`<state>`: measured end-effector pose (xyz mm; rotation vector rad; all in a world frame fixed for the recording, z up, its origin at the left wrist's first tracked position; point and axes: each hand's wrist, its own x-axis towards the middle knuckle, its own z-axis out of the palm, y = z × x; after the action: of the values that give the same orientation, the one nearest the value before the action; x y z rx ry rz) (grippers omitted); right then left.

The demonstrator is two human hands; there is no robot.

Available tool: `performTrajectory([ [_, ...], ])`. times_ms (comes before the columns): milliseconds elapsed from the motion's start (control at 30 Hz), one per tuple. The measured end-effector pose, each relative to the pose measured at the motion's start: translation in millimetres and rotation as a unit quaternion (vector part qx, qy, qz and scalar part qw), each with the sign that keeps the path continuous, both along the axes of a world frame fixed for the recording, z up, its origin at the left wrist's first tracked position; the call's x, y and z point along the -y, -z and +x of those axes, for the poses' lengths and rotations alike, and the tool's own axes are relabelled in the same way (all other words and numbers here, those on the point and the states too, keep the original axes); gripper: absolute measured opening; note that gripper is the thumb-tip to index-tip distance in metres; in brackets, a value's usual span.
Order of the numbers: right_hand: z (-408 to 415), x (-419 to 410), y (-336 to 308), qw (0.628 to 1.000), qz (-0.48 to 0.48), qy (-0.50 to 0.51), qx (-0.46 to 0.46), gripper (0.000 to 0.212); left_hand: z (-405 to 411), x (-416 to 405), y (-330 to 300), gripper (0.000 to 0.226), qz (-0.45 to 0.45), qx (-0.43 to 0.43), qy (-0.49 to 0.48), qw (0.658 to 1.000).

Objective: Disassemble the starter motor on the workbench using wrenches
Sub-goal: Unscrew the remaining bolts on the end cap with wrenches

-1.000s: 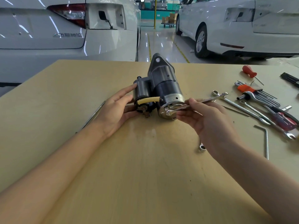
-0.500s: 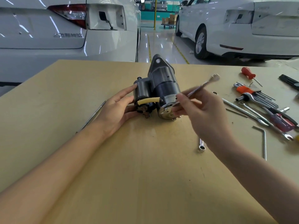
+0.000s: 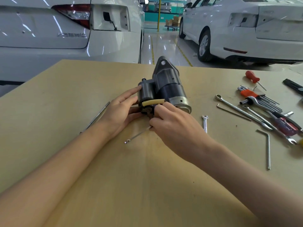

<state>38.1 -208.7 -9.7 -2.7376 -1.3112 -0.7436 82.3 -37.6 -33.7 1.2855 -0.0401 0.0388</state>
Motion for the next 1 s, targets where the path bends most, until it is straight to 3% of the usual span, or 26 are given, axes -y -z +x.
performTrajectory([
  [67,-0.5,8.2,0.5,0.994,0.099,-0.039,-0.033,0.004,0.4,-1.4,0.4,0.036,0.006,-0.003,-0.002,1.000],
  [133,-2.0,14.9,2.0,0.951,0.281,-0.047,-0.119,0.008,1.2,-2.7,0.6,0.035,0.007,-0.004,0.002,1.000],
  [167,-2.4,17.7,3.0,0.909,0.375,-0.030,-0.180,0.007,1.5,-2.9,0.8,0.035,0.005,-0.004,0.004,1.000],
  [233,-2.0,22.6,4.8,0.782,0.534,0.019,-0.322,0.009,1.7,-2.9,1.2,0.035,0.006,-0.006,0.006,1.000],
  [367,2.5,27.9,6.8,0.527,0.696,0.065,-0.483,0.009,2.3,-4.4,1.8,0.035,0.005,-0.005,0.010,1.000],
  [400,3.9,27.8,7.6,0.480,0.719,0.060,-0.499,0.009,2.3,-4.8,2.0,0.035,0.004,-0.003,0.012,1.000],
  [467,5.9,26.9,8.2,0.423,0.749,0.045,-0.509,0.011,2.3,-5.0,2.2,0.035,0.001,-0.001,0.015,1.000],
  [567,7.0,27.4,7.7,0.395,0.768,0.036,-0.504,0.010,2.2,-5.0,2.9,0.035,-0.002,0.000,0.020,1.000],
  [833,8.4,28.2,9.6,0.368,0.783,0.026,-0.501,0.007,2.5,-5.3,3.1,0.035,0.003,0.002,0.019,1.000],
  [1000,8.8,28.8,8.7,0.397,0.784,0.045,-0.475,0.007,2.9,-4.8,3.2,0.035,-0.002,0.002,0.014,1.000],
])
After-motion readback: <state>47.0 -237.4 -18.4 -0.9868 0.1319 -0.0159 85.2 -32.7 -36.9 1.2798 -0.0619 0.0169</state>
